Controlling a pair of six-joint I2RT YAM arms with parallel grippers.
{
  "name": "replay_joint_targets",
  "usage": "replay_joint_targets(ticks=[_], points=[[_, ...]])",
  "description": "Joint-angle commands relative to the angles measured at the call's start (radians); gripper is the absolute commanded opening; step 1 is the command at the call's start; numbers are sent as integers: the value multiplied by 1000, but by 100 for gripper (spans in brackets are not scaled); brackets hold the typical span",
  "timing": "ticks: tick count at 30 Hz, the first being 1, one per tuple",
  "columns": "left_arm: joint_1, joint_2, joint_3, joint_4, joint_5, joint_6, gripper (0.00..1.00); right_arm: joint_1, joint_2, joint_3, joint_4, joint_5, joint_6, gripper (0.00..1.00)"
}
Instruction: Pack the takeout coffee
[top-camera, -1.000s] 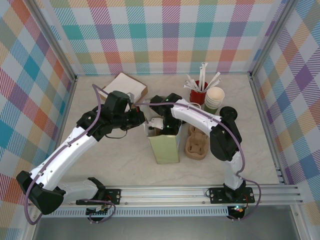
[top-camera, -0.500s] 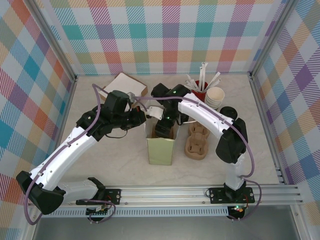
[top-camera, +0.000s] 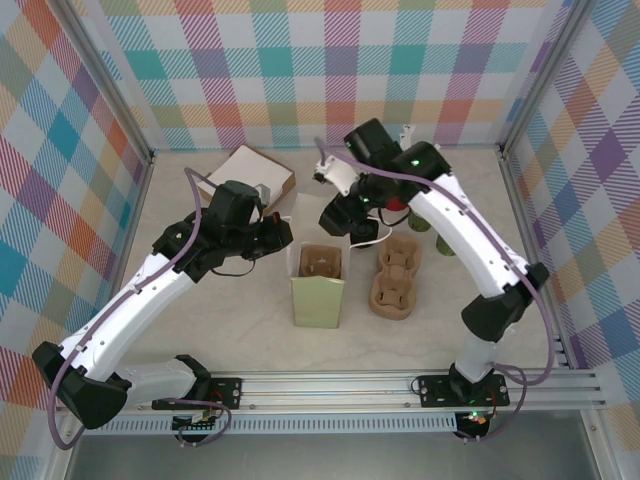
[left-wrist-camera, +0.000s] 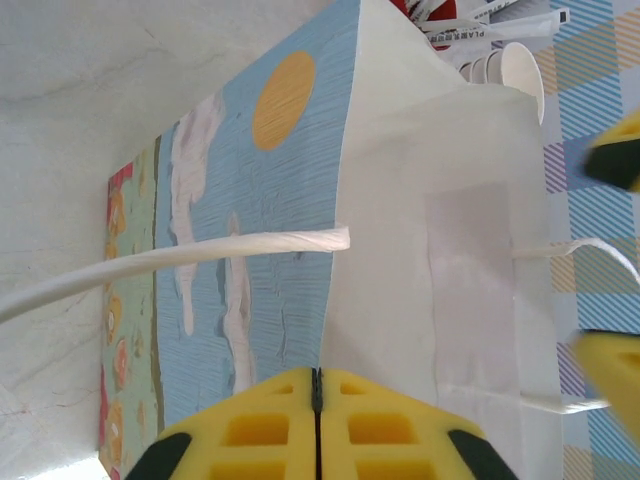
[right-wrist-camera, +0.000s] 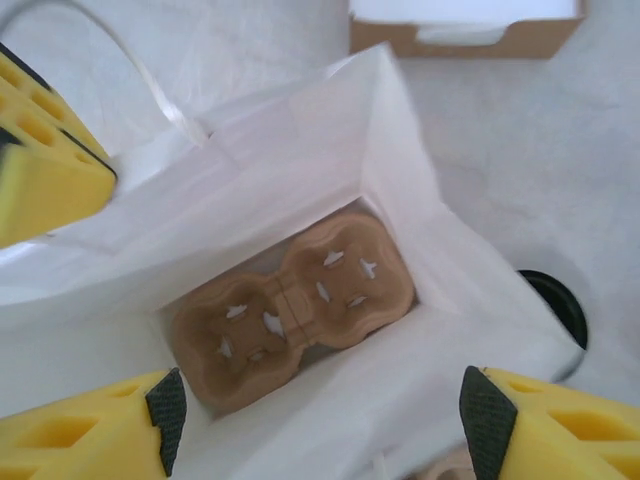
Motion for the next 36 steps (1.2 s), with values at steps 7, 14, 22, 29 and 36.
replay_joint_targets(ticks=[7, 14, 22, 29, 36], points=[[-11, -16, 54, -20, -42, 25, 30, -13, -265, -154, 212, 105, 206, 100], [-10, -19, 133, -61, -76, 67, 50, -40, -472, -348, 294, 209, 311, 100], [-10, 14, 293, -159, -136, 195, 57, -40, -605, -452, 204, 398, 364, 100], [13, 105, 486, -297, -185, 401, 69, -56, -705, -573, 127, 493, 406, 100], [50, 301, 719, -413, -91, 632, 75, -250, -769, -689, 92, 422, 396, 100]])
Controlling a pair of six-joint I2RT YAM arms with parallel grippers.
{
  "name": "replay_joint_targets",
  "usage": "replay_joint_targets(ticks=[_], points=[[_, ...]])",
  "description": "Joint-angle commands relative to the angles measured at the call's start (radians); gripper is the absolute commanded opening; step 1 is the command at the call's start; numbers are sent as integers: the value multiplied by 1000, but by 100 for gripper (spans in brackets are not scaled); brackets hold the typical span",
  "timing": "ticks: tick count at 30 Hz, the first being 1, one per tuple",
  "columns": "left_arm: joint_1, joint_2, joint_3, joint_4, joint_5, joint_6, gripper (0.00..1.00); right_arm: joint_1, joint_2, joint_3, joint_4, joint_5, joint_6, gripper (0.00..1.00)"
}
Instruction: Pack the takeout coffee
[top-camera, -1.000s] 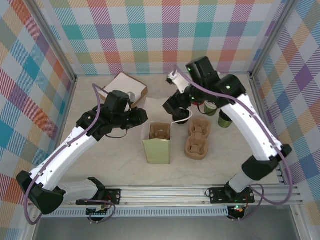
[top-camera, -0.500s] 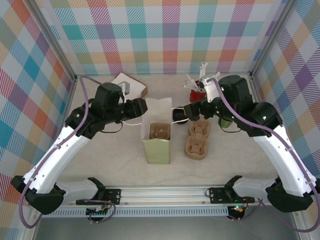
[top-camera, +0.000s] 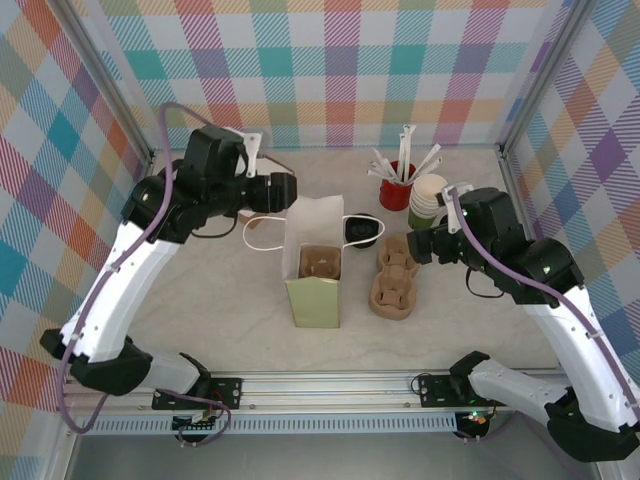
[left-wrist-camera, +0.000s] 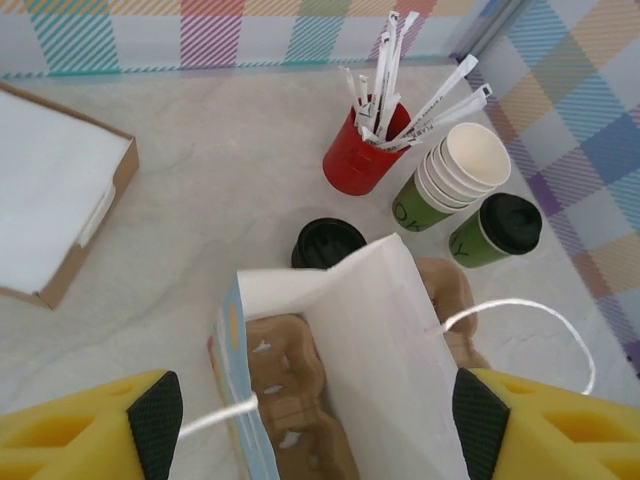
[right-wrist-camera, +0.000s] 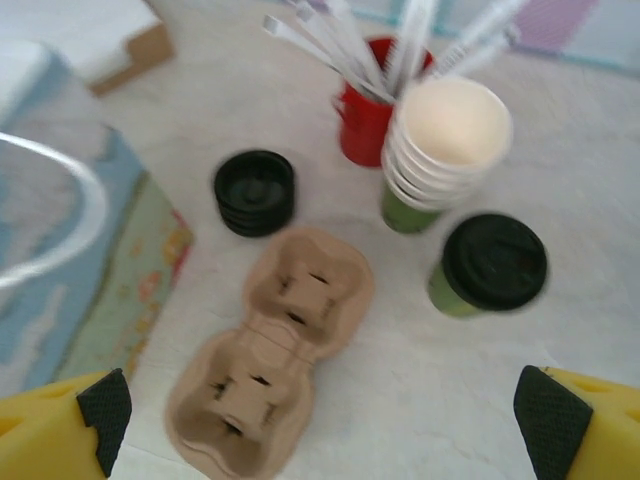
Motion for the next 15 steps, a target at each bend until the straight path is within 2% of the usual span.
replay_joint_targets(ticks=[1, 4, 7, 11, 15], points=[[24, 86, 95, -90, 73, 184, 76, -105, -29, -46, -22, -57, 2, 100], [31, 184, 180, -135, 151, 315, 78, -182, -38, -97, 2, -130, -5, 100], [30, 274, 261, -204, 174, 480, 80, -231, -36, -141, 29, -187, -7, 100], [30, 358, 317, -234, 189, 647, 83, -254, -24, -165, 44, -219, -15, 100], [30, 418, 334, -247, 200, 747, 85, -266, -11, -170, 44, -228, -22, 100]])
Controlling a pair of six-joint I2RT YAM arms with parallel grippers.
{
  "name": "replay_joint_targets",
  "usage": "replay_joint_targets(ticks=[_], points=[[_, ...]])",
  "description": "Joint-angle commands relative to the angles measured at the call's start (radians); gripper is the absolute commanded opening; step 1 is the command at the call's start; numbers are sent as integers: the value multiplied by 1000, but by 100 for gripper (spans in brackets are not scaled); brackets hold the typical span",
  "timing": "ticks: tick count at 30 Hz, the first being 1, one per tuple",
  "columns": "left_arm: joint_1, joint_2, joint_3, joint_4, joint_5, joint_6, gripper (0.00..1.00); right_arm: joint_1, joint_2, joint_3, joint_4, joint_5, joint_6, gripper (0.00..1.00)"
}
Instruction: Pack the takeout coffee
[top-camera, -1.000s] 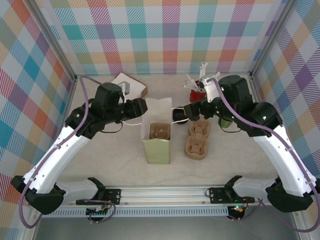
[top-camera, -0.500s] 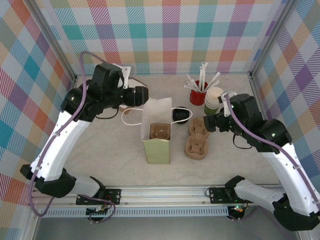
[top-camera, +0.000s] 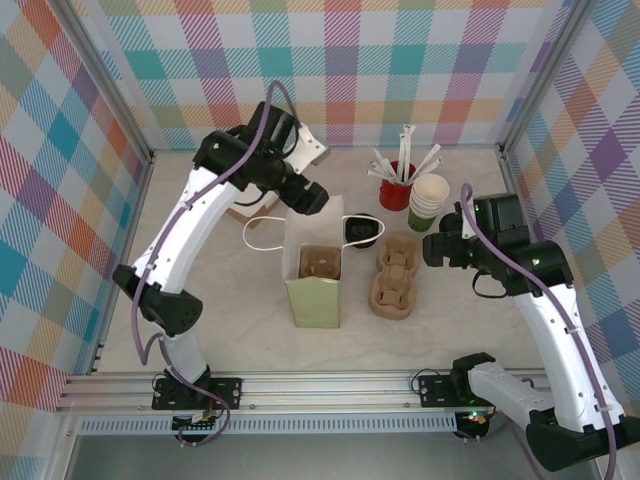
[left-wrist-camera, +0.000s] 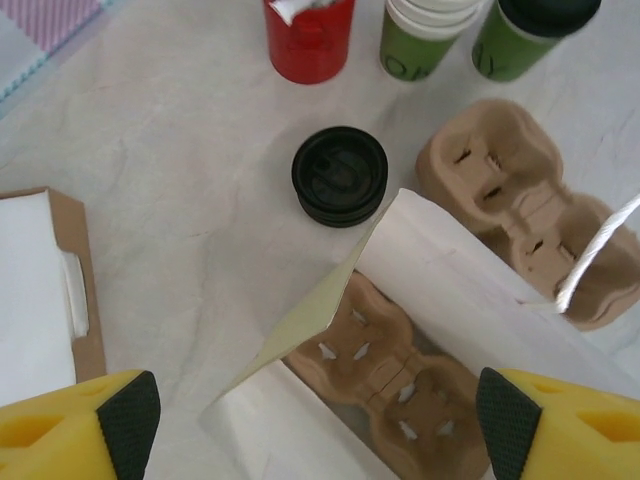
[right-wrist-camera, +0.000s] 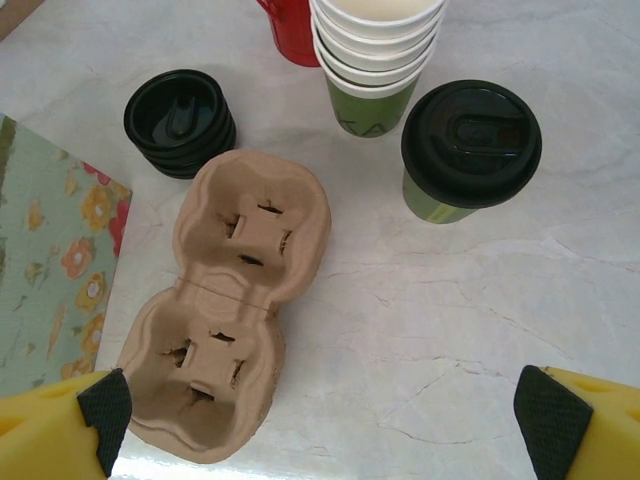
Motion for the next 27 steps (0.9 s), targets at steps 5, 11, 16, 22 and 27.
replay_joint_targets(ticks=[5, 11, 16, 22, 27], points=[[6, 105, 68, -69, -3, 184, 83, -12, 18, -10, 26, -66, -15, 100], [5, 175, 122, -113, -11, 189, 72, -15, 34, -11, 22, -84, -19, 100], [5, 183, 114, -126, -37, 200, 49, -39, 50, -5, 18, -125, -24, 100], [9, 154, 108, -120, -93, 156, 10, -108, 72, -5, 24, -180, -42, 100], [32, 109, 90, -128, -101, 59, 3, -194, 88, -6, 30, -230, -65, 100]])
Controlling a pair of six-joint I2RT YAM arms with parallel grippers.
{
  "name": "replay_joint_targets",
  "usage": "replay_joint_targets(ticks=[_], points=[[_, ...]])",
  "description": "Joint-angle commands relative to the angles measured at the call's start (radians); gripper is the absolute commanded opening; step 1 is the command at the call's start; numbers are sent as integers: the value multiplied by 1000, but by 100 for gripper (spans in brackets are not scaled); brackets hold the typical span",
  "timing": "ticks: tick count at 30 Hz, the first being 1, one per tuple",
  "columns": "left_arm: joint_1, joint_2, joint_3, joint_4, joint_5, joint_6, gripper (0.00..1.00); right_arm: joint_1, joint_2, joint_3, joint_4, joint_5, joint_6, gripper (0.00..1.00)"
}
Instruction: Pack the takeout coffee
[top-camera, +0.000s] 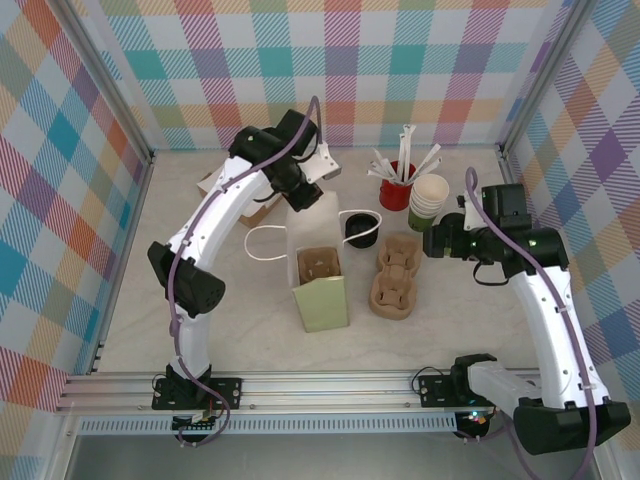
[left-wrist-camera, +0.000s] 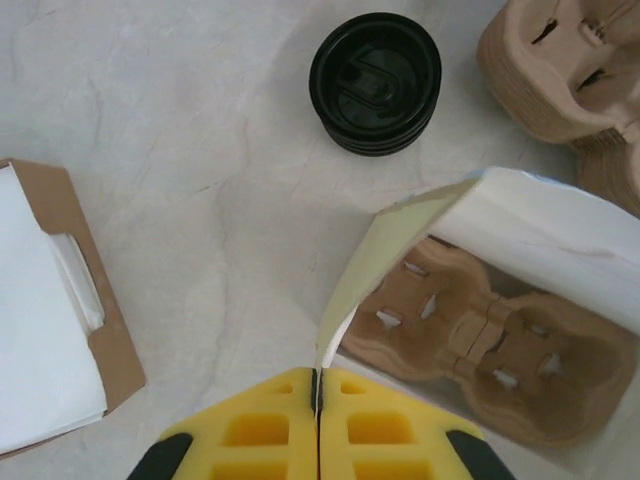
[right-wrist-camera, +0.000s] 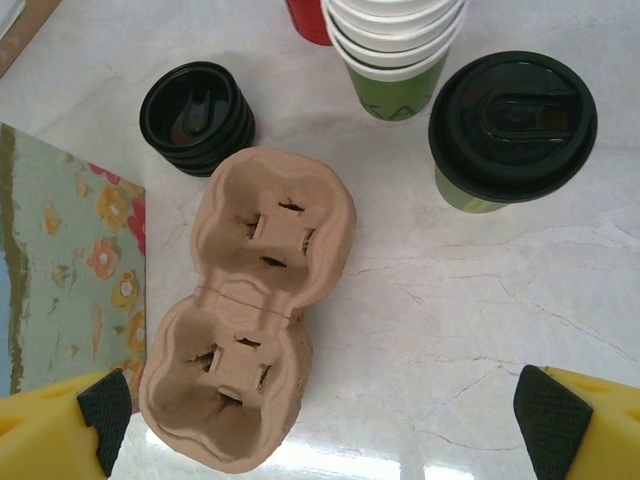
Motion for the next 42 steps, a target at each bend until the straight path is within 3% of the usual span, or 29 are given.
replay_joint_targets(ticks=[1, 8, 15, 18, 23, 29, 35, 42], points=[[30, -84, -8, -32, -22, -82, 2, -55, 13, -7, 16, -61, -38, 100], [98, -170, -132, -1, -27, -143, 0, -254, 76, -2, 56, -123, -66, 100], [146, -225, -233, 44, 17, -138, 3, -294, 204, -15, 98, -104, -55, 100], [149, -223, -244, 46, 16, -136, 11, -294, 256, -22, 107, -87, -40, 100], [159, -239, -235, 71, -25, -149, 40, -290, 327, -30, 127, -76, -19, 100], [178, -321, -235, 147, -64, -240, 64, -263, 389, -26, 149, -50, -32, 100], [185, -497, -376, 280, -127, -435, 77, -233, 454, -19, 171, -15, -27, 100], [187, -768, -688, 454, -68, -670, 85, -216, 518, -9, 210, 23, -14, 100]])
